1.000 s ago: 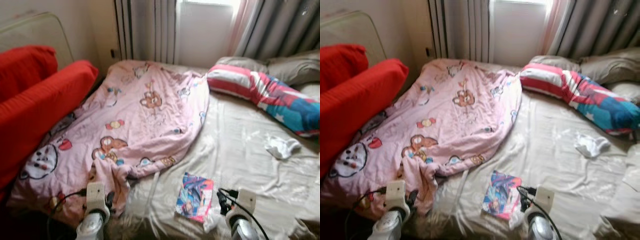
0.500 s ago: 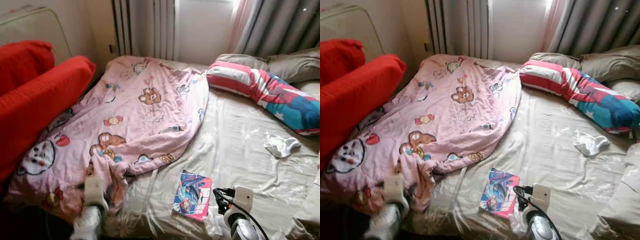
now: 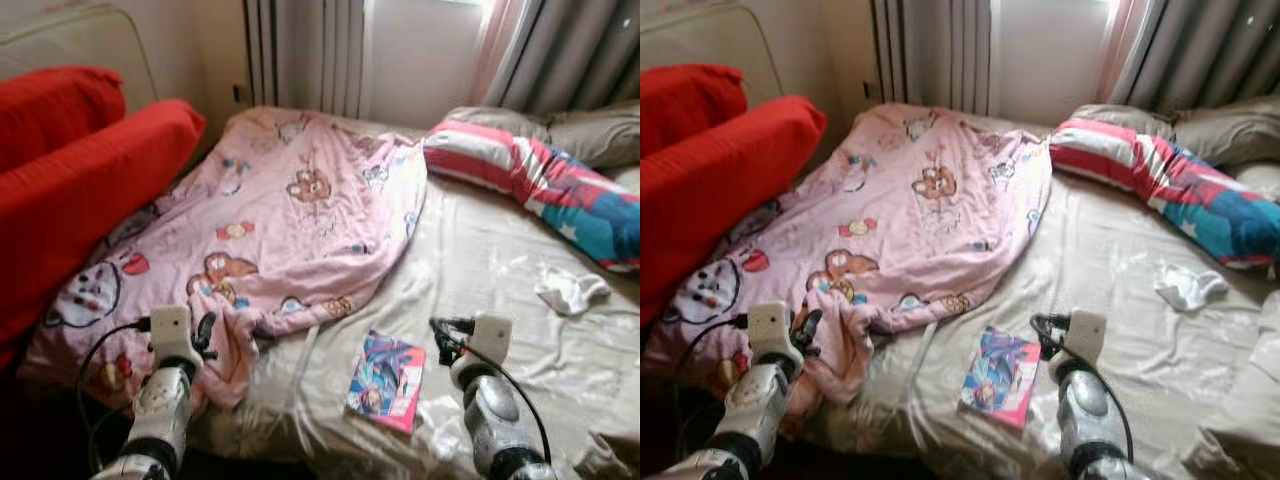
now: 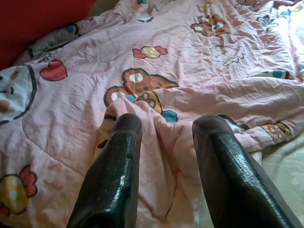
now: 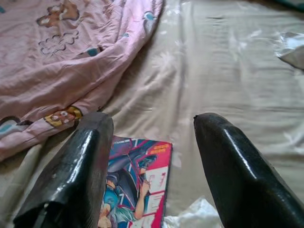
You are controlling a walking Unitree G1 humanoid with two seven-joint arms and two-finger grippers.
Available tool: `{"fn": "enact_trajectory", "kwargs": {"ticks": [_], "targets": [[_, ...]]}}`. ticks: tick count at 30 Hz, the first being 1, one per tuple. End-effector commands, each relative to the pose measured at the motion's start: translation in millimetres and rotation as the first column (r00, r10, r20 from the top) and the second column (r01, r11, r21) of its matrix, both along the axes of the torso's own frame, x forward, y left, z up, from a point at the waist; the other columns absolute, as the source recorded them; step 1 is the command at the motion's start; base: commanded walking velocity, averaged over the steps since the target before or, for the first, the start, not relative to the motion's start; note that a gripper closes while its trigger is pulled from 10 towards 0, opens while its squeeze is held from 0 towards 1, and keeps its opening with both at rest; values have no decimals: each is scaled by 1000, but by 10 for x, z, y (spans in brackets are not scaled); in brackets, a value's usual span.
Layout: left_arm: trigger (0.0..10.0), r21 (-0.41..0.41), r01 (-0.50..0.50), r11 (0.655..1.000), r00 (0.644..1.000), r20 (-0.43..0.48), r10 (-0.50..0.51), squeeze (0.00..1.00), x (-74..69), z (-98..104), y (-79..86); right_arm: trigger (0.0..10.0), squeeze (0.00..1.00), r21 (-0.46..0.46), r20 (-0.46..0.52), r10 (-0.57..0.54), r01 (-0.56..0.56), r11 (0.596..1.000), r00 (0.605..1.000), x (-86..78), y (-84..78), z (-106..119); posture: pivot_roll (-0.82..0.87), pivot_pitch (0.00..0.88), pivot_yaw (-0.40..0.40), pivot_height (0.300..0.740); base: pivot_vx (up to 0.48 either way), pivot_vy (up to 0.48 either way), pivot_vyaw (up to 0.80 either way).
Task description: Clean up the room
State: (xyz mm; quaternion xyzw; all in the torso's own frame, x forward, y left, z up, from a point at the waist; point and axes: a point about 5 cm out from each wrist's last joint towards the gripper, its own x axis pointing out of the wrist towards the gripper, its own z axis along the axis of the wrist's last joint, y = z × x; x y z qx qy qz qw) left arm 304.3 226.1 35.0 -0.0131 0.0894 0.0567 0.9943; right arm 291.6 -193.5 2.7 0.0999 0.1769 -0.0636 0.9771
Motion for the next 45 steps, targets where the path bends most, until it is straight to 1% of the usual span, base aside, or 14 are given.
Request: {"fn": "enact_trajectory", "kwargs": {"ticks": [1, 7, 16, 19, 33, 39, 42, 45], "targets": [[10000, -7, 4, 1000, 1000, -8, -5, 0, 21, 10, -4, 10000, 0, 2, 10, -17, 17, 1000, 1000, 30, -38, 35, 23, 0, -56, 657, 0, 0, 0], [10000, -11, 16, 1000, 1000, 0, -16, 0, 50, 41, -10, 10000, 0, 4, 22, -17, 17, 1000, 1000, 57, -23, 63, 23, 0, -52, 657, 0, 0, 0], [10000, -12, 39, 999, 999, 4, -39, 0, 67, 56, -33, 10000, 0, 13, 1, -35, 35, 999, 999, 51, -25, 45, 25, 0, -50, 657, 0, 0, 0], [10000, -12, 53, 999, 998, -17, -53, 0, 59, 25, -61, 10000, 0, -1, -17, -26, 26, 1000, 1000, 41, -24, 26, 25, 0, -50, 657, 0, 0, 0], [10000, -30, 60, 998, 998, -21, -60, 0, 52, 6, -93, 10000, 0, -4, -57, -15, 15, 1000, 998, 1, -13, -31, 23, 0, -51, 657, 0, 0, 0], [10000, -33, 62, 998, 998, -28, -63, 0, 49, -4, -97, 10000, 0, -12, -92, -7, 6, 1000, 996, -24, -9, -69, 23, 0, -51, 657, 0, 0, 0], [10000, -33, 63, 997, 997, -31, -64, 0, 46, -9, -100, 10000, 0, -11, -101, -7, 6, 1000, 995, -43, -20, -87, 24, 0, -53, 640, 0, 0, 0], [10000, -32, 62, 998, 998, -31, -63, 0, 47, -8, -99, 10000, 0, -8, -105, -9, 9, 1000, 994, -57, -32, -98, 24, 0, -53, 640, 0, 0, 0]]}}
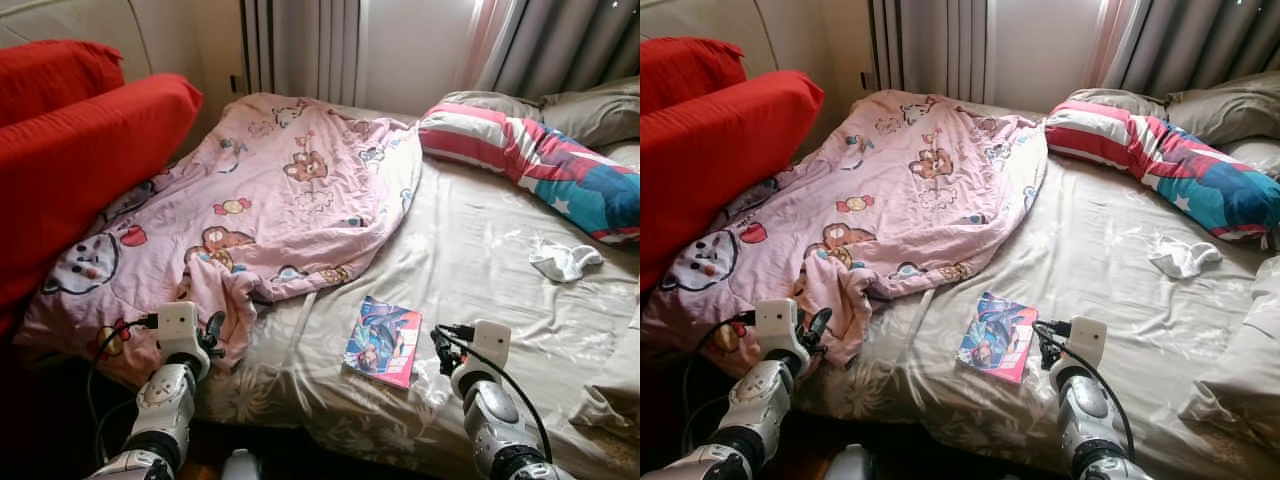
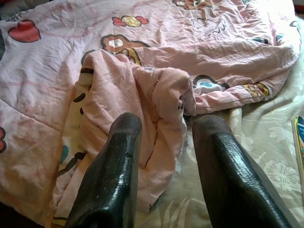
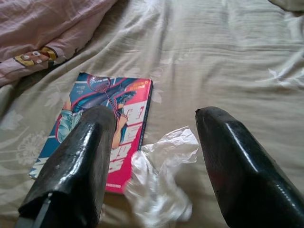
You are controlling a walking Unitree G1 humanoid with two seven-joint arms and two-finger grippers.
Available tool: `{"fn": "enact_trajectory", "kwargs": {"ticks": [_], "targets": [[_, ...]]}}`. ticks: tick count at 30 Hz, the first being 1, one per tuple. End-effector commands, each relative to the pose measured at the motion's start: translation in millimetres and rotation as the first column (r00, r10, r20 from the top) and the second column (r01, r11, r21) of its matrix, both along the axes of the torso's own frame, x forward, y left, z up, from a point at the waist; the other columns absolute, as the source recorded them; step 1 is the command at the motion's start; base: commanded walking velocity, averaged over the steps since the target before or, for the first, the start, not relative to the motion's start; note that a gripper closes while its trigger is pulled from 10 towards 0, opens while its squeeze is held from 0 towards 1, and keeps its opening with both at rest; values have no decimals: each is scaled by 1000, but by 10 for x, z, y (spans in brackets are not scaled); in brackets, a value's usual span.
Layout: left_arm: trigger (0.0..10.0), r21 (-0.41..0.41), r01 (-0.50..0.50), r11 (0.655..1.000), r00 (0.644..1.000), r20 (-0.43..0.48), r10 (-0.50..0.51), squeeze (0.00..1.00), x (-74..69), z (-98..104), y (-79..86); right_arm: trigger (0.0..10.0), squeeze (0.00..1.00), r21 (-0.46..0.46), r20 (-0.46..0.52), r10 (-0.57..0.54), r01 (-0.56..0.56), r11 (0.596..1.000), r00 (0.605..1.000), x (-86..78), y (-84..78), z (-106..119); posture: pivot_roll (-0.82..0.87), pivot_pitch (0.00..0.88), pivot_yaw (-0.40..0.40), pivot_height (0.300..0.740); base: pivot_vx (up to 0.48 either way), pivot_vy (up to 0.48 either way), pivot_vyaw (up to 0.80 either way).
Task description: Clean up the room
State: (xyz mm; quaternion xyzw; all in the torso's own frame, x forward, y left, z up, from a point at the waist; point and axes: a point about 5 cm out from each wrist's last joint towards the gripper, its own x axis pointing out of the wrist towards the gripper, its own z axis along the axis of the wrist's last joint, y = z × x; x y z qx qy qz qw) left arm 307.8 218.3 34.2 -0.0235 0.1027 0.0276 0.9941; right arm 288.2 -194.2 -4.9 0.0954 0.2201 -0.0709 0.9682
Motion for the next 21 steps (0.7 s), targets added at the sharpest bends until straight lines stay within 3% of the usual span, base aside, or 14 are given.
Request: {"fn": "enact_trajectory", "kwargs": {"ticks": [1, 21], "targets": [[10000, -4, 6, 1000, 1000, -7, -6, 0, 12, 0, -20, 10000, 0, -5, -19, -2, 2, 1000, 1000, -26, -27, -26, 24, 0, -53, 640, 0, 0, 0], [10000, -13, -3, 1000, 1000, -14, 3, 0, -2, -20, -22, 10000, 0, -17, -76, 27, -29, 999, 997, -103, -39, -108, 24, 0, -52, 636, 0, 0, 0]]}}
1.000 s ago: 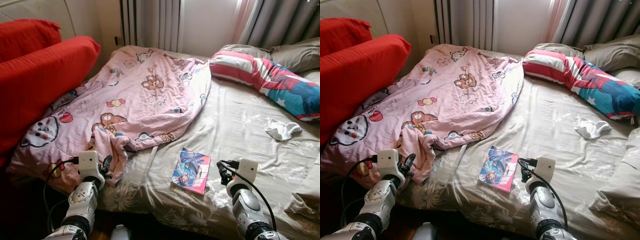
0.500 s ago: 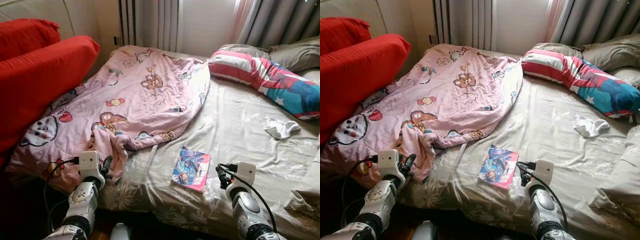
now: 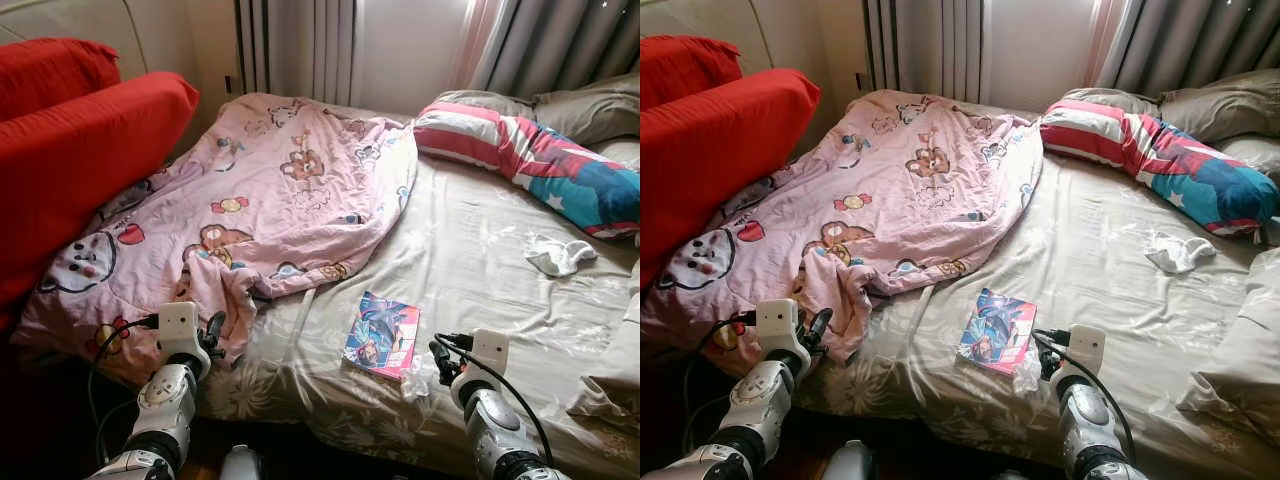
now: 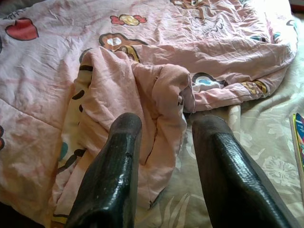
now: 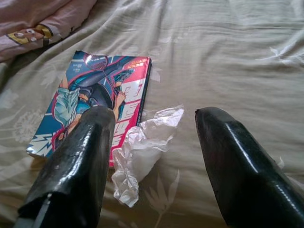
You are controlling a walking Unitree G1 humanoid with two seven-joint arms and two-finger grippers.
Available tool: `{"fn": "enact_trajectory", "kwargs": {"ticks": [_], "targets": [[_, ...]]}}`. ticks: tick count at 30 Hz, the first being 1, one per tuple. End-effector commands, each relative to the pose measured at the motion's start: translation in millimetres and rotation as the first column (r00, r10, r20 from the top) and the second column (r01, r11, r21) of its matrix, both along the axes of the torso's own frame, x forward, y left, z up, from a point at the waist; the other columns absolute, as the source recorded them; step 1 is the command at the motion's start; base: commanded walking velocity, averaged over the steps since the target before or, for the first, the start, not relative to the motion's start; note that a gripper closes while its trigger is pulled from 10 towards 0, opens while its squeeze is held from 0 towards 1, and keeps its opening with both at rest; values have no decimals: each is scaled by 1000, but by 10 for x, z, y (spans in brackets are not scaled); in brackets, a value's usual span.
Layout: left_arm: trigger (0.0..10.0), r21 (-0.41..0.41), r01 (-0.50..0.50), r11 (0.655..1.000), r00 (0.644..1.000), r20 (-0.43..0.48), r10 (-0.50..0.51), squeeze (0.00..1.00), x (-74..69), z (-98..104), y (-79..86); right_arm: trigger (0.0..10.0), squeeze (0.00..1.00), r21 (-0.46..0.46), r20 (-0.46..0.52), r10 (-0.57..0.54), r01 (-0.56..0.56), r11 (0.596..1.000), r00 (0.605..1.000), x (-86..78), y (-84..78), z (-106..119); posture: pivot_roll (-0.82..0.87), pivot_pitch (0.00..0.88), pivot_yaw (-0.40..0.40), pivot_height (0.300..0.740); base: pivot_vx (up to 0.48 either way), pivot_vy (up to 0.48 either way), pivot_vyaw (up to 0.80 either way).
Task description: Clean up the room
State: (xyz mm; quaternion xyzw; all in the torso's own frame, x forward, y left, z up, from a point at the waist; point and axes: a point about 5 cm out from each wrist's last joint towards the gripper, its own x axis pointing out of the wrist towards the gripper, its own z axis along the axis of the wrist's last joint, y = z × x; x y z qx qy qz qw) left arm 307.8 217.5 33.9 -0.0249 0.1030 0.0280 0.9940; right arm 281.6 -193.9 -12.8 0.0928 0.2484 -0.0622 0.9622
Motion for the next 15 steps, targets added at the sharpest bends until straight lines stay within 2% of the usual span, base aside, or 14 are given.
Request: {"fn": "enact_trajectory", "kwargs": {"ticks": [1, 7, 15], "targets": [[10000, -10, -3, 1000, 1000, -14, 3, 0, -5, -21, -13, 10000, 0, -30, -17, 11, -11, 999, 1000, -36, -43, -26, 24, 0, -52, 631, 0, 0, 0], [10000, 5, 7, 1000, 1000, -7, -6, 0, -35, -38, -14, 10000, 0, -48, 18, 21, -20, 999, 1000, -27, -44, 0, 21, 0, -50, 631, 0, 0, 0], [10000, 7, 13, 1000, 1000, -15, -13, 0, -42, -54, -31, 10000, 0, -51, -15, 47, -47, 998, 999, -85, 2, -65, 25, 0, -52, 631, 0, 0, 0]]}}
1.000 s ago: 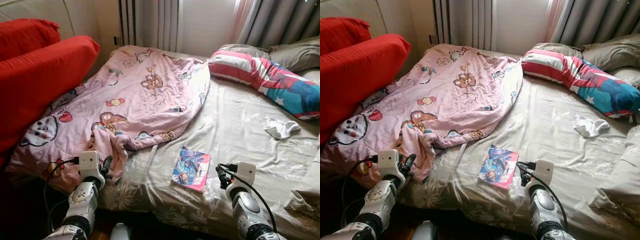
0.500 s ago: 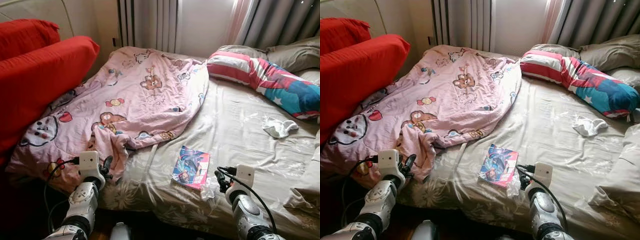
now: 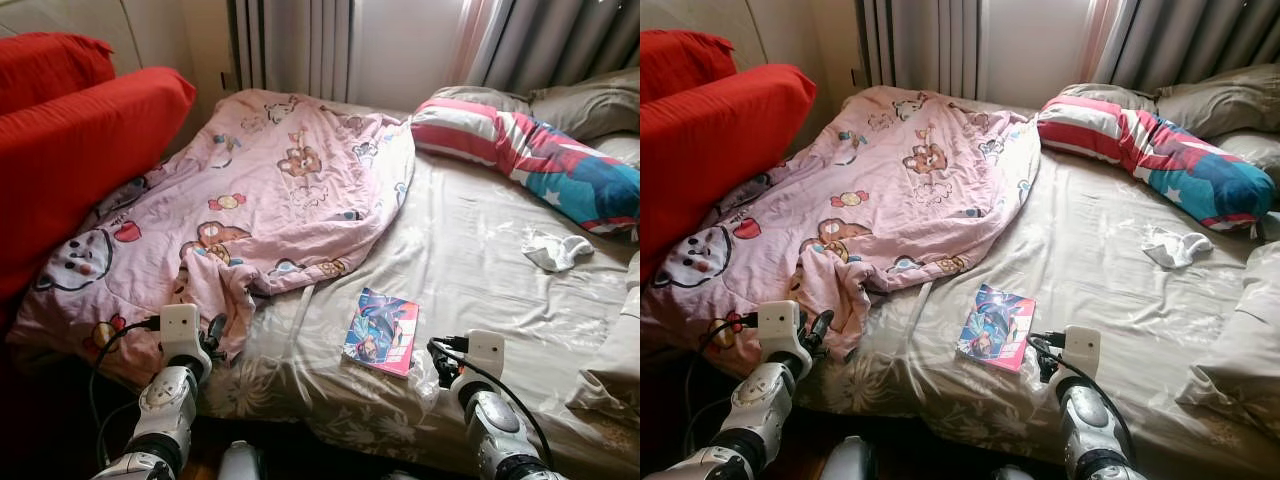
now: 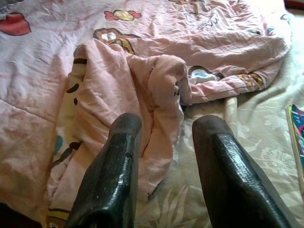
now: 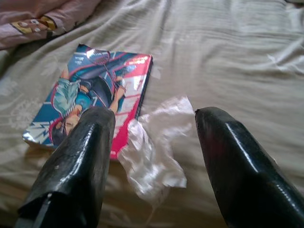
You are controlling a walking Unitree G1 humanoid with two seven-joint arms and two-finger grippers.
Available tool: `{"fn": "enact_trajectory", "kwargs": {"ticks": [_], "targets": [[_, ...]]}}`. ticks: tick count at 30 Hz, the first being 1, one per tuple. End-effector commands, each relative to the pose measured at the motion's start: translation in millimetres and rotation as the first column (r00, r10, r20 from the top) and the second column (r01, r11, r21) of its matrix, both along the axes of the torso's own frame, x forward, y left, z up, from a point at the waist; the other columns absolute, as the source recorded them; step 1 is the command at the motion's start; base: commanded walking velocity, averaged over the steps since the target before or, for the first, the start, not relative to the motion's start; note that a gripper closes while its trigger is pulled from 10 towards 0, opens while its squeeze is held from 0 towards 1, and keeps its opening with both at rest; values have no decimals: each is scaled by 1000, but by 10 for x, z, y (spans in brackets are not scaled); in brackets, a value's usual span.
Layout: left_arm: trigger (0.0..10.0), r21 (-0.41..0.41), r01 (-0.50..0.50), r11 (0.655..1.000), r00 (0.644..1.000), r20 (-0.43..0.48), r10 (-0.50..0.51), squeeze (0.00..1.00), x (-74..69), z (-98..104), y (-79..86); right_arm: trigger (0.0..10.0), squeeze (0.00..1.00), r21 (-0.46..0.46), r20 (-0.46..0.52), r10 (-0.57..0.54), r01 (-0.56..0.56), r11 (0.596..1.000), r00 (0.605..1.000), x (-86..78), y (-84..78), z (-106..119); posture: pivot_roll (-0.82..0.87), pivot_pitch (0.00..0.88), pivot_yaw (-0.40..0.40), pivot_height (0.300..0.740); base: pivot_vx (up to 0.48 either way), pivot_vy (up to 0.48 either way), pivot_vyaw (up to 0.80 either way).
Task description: Clean up the room
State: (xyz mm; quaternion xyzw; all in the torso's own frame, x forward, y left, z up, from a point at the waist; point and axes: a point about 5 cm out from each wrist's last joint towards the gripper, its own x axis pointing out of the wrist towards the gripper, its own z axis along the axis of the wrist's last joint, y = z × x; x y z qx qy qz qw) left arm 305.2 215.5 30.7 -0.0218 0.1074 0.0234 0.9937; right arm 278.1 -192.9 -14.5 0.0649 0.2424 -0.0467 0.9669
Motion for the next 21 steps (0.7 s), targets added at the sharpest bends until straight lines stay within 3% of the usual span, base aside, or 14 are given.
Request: {"fn": "enact_trajectory", "kwargs": {"ticks": [1, 4, 21], "targets": [[10000, 5, 2, 1000, 1000, -12, -2, 0, -17, -26, -9, 10000, 0, -2, -34, 3, -3, 1000, 999, -61, -7, -59, 26, 0, -53, 631, 0, 0, 0], [10000, 14, -2, 1000, 1000, -24, 2, 0, -19, -34, 4, 10000, 0, 1, -43, 7, -7, 1000, 999, -69, 7, -71, 27, 0, -53, 631, 0, 0, 0], [10000, 6, -4, 1000, 1000, -27, 4, 0, -12, -32, 2, 10000, 0, -10, -54, 32, -32, 999, 998, -55, 42, -70, 26, 0, -51, 631, 298, 0, 0]]}}
